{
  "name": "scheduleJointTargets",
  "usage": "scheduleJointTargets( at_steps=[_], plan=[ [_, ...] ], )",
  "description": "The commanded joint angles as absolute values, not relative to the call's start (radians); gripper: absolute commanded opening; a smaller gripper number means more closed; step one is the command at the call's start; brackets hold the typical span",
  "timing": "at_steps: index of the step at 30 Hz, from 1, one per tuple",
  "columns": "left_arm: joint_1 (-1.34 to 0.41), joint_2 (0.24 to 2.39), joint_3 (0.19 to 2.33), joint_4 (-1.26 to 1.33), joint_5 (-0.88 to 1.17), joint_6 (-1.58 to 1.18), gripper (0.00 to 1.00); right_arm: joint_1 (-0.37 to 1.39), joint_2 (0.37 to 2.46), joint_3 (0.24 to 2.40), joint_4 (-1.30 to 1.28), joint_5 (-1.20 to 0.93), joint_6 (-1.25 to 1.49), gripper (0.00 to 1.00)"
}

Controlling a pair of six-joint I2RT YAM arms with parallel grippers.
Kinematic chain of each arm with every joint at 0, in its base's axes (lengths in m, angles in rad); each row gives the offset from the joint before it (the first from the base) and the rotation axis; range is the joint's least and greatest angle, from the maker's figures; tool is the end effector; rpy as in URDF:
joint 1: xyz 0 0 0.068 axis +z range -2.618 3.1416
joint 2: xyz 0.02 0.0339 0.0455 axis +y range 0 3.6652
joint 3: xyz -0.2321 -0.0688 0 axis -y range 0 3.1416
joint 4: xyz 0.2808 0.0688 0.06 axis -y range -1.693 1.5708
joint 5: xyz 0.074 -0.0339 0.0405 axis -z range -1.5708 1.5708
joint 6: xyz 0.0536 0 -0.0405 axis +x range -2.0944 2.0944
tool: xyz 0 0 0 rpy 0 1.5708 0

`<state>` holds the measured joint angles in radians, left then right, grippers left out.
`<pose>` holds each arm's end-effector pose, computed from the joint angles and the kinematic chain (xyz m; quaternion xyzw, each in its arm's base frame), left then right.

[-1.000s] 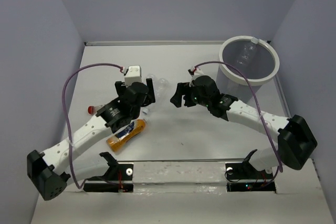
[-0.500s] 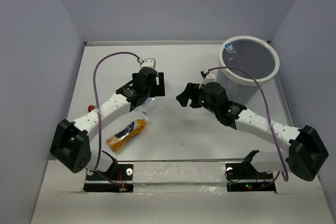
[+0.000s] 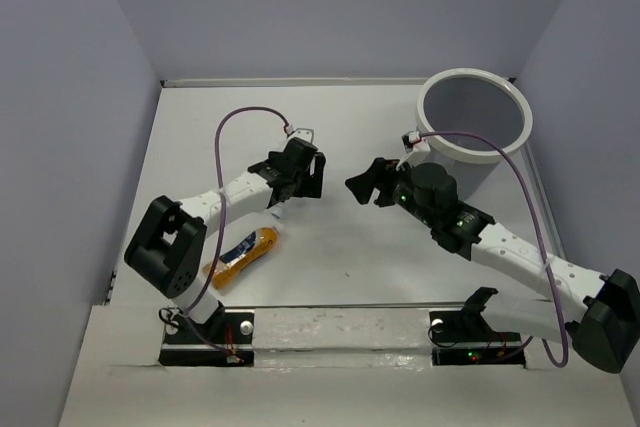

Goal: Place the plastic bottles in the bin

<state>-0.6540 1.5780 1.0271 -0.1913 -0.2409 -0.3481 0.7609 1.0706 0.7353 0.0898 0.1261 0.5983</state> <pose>0.3135 -0.2242 0.1645 0.0906 0.9055 -0.0955 0.4033 0.2342 0.2137 0.2505 -0.0253 0.7873 0.3472 0.5088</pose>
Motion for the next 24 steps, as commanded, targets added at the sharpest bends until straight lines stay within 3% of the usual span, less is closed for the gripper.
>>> scheduleJointTargets(
  at_steps=[1, 11, 17, 24],
  plan=[
    [-0.663, 1.604, 1.068, -0.186, -0.307, -0.331, 0.91, 0.764, 1.023, 0.721, 0.124, 0.089, 0.580, 0.77],
    [-0.719, 1.680, 1.062, -0.183, -0.324, -0.339, 0.84, 0.764, 0.965, 0.724, 0.104, 0.095, 0.586, 0.81],
    [-0.742, 1.687, 1.055, -0.176, -0.354, -0.356, 0.50, 0.764, 0.911, 0.730, 0.080, 0.121, 0.592, 0.87],
    [-0.773, 1.415, 0.945, -0.019, -0.237, -0.359, 0.43, 0.764, 0.850, 0.765, 0.008, 0.178, 0.572, 0.90]
  ],
)
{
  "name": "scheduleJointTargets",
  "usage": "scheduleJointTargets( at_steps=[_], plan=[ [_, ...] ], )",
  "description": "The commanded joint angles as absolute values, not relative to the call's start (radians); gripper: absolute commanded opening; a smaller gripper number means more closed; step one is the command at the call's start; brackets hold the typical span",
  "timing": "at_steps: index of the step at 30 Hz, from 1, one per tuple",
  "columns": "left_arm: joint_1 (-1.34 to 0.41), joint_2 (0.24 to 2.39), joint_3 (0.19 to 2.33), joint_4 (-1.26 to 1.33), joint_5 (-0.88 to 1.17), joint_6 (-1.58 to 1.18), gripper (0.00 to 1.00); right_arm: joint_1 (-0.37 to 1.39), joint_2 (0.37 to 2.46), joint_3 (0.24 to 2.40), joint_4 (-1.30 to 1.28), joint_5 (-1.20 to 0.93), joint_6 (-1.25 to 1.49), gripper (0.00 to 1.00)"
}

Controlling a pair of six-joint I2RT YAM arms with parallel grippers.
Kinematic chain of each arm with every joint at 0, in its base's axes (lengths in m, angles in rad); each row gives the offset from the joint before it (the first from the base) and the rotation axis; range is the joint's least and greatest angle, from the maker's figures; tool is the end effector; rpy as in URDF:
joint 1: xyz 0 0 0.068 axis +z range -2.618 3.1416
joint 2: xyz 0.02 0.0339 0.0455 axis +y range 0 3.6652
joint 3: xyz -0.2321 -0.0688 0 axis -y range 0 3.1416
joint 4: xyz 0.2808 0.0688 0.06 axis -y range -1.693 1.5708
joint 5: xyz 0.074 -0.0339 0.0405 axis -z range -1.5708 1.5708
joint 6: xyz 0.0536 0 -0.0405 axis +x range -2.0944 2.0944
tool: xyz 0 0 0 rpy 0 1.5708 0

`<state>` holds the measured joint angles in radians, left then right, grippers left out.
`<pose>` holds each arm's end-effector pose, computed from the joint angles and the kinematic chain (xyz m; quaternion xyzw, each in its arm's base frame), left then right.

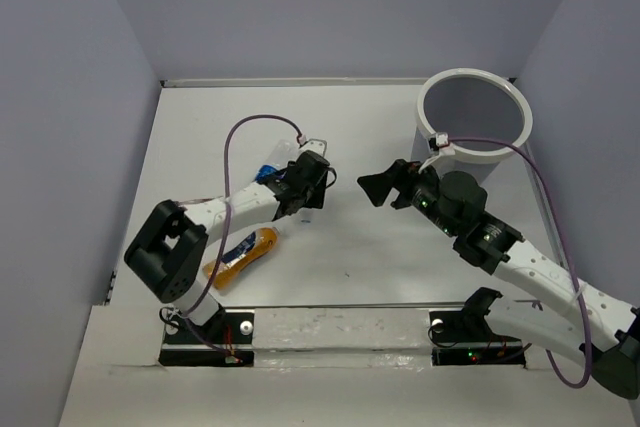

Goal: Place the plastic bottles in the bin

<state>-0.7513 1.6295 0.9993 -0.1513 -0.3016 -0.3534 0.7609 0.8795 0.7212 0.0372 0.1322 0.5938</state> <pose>0.2920 -0.2510 0.1400 0.1238 0.9061 -0.0814 0.3964 0.2113 0.1914 0.2919 -0.0187 0.7480 0.3761 0.5465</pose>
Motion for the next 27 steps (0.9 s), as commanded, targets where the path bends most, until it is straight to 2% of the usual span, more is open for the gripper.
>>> scheduleJointTargets(
  at_steps=[1, 6, 9, 13, 23, 27],
  plan=[
    [-0.776, 1.381, 0.925, 0.001, -0.209, -0.359, 0.43, 0.764, 0.847, 0.770, 0.008, 0.173, 0.574, 0.91],
    [-0.785, 1.206, 0.822, 0.152, -0.005, -0.377, 0.43, 0.764, 0.885, 0.802, 0.008, 0.100, 0.595, 0.93],
    [-0.801, 1.172, 0.784, 0.187, 0.098, -0.377, 0.44, 0.764, 0.935, 0.833, 0.024, 0.045, 0.601, 0.96],
    [-0.837, 1.167, 0.775, 0.206, 0.152, -0.359, 0.44, 0.764, 1.015, 0.874, 0.049, 0.009, 0.575, 1.00],
    [-0.873, 1.060, 0.746, 0.219, 0.179, -0.345, 0.45, 0.764, 1.121, 0.919, 0.003, 0.133, 0.577, 1.00],
    [-0.873, 1.022, 0.739, 0.221, 0.218, -0.345, 0.45, 0.764, 1.153, 0.942, 0.003, 0.109, 0.580, 0.98]
  ],
)
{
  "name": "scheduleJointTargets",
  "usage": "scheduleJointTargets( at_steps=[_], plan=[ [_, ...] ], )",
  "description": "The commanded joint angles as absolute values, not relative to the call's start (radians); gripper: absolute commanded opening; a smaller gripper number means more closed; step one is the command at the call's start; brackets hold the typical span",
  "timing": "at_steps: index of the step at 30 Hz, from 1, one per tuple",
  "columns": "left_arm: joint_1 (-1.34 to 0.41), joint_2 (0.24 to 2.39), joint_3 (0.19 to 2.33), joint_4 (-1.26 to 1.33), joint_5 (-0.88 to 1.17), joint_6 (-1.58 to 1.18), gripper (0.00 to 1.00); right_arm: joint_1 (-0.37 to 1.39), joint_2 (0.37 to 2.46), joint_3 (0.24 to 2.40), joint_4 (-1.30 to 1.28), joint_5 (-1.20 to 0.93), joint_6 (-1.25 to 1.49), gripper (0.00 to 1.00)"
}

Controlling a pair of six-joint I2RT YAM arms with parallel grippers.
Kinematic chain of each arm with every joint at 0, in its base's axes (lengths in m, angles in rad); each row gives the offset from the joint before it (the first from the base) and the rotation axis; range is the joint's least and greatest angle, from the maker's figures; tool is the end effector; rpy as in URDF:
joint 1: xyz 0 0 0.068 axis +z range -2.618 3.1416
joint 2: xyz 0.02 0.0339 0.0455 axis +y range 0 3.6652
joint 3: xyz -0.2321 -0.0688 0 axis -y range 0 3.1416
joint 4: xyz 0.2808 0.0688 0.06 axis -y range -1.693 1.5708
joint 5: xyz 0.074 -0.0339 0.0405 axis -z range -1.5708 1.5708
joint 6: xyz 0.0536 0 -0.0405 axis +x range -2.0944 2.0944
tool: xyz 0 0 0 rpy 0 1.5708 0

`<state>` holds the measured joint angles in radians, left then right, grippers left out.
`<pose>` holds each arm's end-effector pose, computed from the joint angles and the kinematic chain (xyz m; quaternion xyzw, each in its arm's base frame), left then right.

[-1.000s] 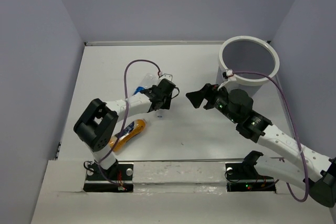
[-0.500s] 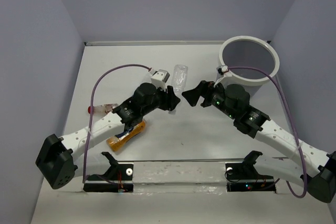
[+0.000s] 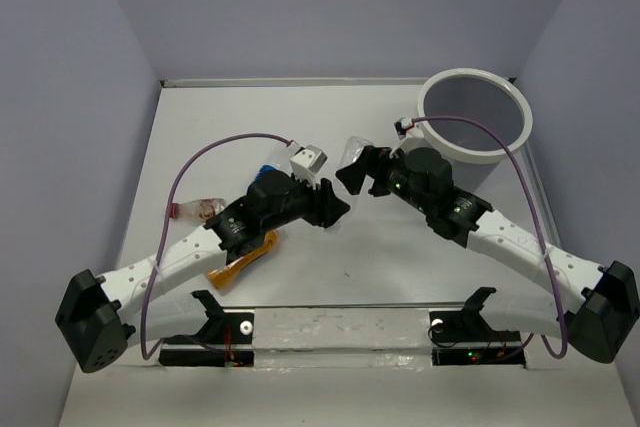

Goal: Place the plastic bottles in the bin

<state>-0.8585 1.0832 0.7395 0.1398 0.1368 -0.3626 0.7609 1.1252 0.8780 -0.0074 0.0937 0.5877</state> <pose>0.2038 -0.2472 0.2547 0.2317 0.7393 -0.4046 0.4858 0.2426 0.2240 0.2803 -0.0398 0.7898 0.3525 0.5004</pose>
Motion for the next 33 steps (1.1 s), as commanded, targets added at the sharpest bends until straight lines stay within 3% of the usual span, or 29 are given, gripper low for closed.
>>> scheduleJointTargets(
  at_steps=[1, 3, 6, 7, 8, 10, 11, 12, 17, 21, 25, 30, 32, 33],
  plan=[
    [-0.873, 1.017, 0.739, 0.222, 0.219, -0.344, 0.45, 0.764, 1.173, 0.960, 0.003, 0.088, 0.583, 0.97],
    [-0.874, 1.006, 0.739, 0.222, 0.224, -0.342, 0.45, 0.764, 1.189, 0.976, 0.005, 0.077, 0.587, 0.96],
    [-0.874, 0.988, 0.739, 0.221, 0.238, -0.339, 0.45, 0.764, 1.192, 0.996, 0.038, 0.072, 0.594, 0.83],
    [-0.874, 0.982, 0.739, 0.218, 0.241, -0.337, 0.48, 0.764, 1.187, 1.000, 0.047, 0.078, 0.591, 0.66],
    [-0.874, 0.970, 0.741, 0.213, 0.242, -0.336, 0.52, 0.764, 1.181, 1.018, 0.052, 0.087, 0.580, 0.57],
    [-0.873, 0.953, 0.750, 0.192, 0.227, -0.331, 0.71, 0.764, 1.154, 1.045, 0.046, 0.160, 0.552, 0.49],
    [-0.874, 0.943, 0.776, 0.145, 0.212, -0.325, 0.91, 0.764, 1.140, 1.060, 0.038, 0.194, 0.537, 0.43],
    [-0.874, 0.924, 0.793, 0.114, 0.171, -0.321, 0.99, 0.764, 1.129, 1.103, 0.013, 0.262, 0.496, 0.41],
    [-0.873, 0.838, 0.932, -0.104, 0.037, -0.270, 0.99, 0.655, 1.074, 1.258, -0.081, 0.445, 0.307, 0.40],
    [-0.874, 0.740, 0.995, -0.221, -0.138, -0.244, 0.99, 0.444, 1.065, 1.339, -0.107, 0.566, 0.218, 0.38],
    [-0.874, 0.655, 0.927, -0.216, -0.288, -0.239, 0.99, 0.253, 1.118, 1.368, -0.106, 0.641, 0.178, 0.36],
    [-0.873, 0.578, 0.854, -0.209, -0.396, -0.242, 0.99, 0.187, 1.196, 1.365, -0.103, 0.710, 0.103, 0.37],
    [-0.874, 0.562, 0.835, -0.209, -0.420, -0.241, 0.99, 0.178, 1.212, 1.347, -0.088, 0.730, 0.062, 0.41],
    [-0.873, 0.558, 0.830, -0.206, -0.426, -0.242, 0.99, 0.178, 1.216, 1.342, -0.081, 0.745, 0.045, 0.47]
  ],
)
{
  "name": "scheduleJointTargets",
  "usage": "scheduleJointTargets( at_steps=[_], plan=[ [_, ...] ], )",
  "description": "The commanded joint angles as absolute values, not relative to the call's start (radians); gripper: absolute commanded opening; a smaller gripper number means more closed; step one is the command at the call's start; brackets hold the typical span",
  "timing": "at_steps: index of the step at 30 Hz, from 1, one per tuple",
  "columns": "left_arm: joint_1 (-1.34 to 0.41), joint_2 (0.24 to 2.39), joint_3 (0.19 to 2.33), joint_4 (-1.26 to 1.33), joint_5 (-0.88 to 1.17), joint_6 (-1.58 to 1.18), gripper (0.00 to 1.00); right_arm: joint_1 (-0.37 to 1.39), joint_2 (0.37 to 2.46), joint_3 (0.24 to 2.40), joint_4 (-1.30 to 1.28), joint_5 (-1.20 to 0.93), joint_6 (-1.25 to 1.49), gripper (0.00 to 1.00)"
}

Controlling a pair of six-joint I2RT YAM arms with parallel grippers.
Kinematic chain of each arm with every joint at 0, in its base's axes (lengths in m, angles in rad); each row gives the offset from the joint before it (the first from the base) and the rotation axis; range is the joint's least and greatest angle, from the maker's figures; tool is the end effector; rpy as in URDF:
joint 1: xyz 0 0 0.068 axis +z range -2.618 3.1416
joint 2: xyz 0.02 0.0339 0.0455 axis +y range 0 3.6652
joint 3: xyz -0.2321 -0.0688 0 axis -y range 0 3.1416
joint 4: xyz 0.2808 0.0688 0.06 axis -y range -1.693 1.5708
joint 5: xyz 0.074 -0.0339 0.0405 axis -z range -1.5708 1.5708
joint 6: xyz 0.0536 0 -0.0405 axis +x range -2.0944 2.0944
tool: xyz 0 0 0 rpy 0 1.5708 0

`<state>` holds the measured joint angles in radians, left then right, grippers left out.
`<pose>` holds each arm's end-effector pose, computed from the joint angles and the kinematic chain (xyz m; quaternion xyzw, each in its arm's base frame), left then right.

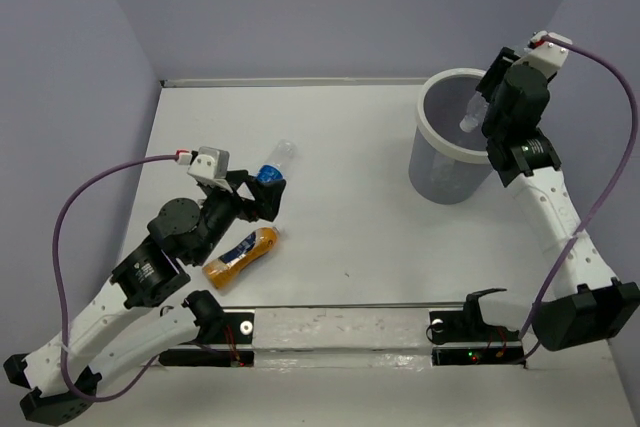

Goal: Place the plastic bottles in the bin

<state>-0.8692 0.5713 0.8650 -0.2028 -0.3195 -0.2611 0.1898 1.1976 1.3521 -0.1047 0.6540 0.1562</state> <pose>0.1423 -0.1423 0.3891 0.0872 0.6703 -0.2999 0.6732 0.3204 0.0283 0.4379 0.2217 0.6566 -0.1000 0.7140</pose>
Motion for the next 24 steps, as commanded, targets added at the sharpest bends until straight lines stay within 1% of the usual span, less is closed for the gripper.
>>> scheduleJointTargets(
  at_steps=[1, 2, 5, 7, 11, 12, 14, 15, 17, 18, 19, 21, 22, 23, 24],
  plan=[
    [-0.873, 0.557, 0.825, -0.206, -0.434, -0.242, 0.99, 0.178, 1.223, 1.339, -0.077, 0.758, 0.026, 0.58],
    [-0.873, 0.557, 0.824, -0.207, -0.440, -0.247, 0.99, 0.178, 1.241, 1.339, -0.074, 0.773, -0.018, 0.74],
    [-0.873, 0.557, 0.822, -0.216, -0.459, -0.249, 0.99, 0.178, 1.262, 1.354, -0.057, 0.825, -0.075, 0.94],
    [-0.873, 0.555, 0.819, -0.222, -0.485, -0.249, 0.99, 0.178, 1.249, 1.376, -0.115, 0.754, -0.040, 0.95],
    [-0.873, 0.558, 0.824, -0.241, -0.531, -0.262, 0.99, 0.178, 1.194, 1.466, -0.262, 0.585, 0.131, 0.96],
    [-0.873, 0.554, 0.822, -0.241, -0.531, -0.264, 0.99, 0.178, 1.187, 1.477, -0.306, 0.498, 0.153, 0.95],
    [-0.871, 0.549, 0.819, -0.239, -0.534, -0.265, 0.99, 0.195, 1.177, 1.491, -0.348, 0.416, 0.210, 0.93],
    [-0.873, 0.548, 0.819, -0.239, -0.543, -0.268, 0.99, 0.242, 1.164, 1.480, -0.356, 0.334, 0.253, 0.92],
    [-0.871, 0.542, 0.822, -0.242, -0.570, -0.276, 0.99, 0.338, 1.161, 1.447, -0.354, 0.305, 0.299, 0.91],
    [-0.871, 0.538, 0.821, -0.245, -0.583, -0.281, 0.99, 0.456, 1.176, 1.436, -0.344, 0.298, 0.310, 0.91],
    [-0.870, 0.534, 0.821, -0.247, -0.597, -0.287, 0.99, 0.509, 1.193, 1.424, -0.331, 0.284, 0.327, 0.91],
    [-0.867, 0.517, 0.822, -0.250, -0.638, -0.291, 0.99, 0.598, 1.235, 1.395, -0.293, 0.237, 0.408, 0.91],
    [-0.865, 0.511, 0.819, -0.250, -0.653, -0.296, 0.99, 0.638, 1.264, 1.359, -0.229, 0.200, 0.435, 0.91],
    [-0.861, 0.497, 0.819, -0.256, -0.682, -0.302, 0.99, 0.710, 1.332, 1.350, -0.201, 0.209, 0.455, 0.91],
    [-0.861, 0.489, 0.816, -0.258, -0.699, -0.305, 0.99, 0.738, 1.376, 1.347, -0.161, 0.236, 0.501, 0.92]
  ],
)
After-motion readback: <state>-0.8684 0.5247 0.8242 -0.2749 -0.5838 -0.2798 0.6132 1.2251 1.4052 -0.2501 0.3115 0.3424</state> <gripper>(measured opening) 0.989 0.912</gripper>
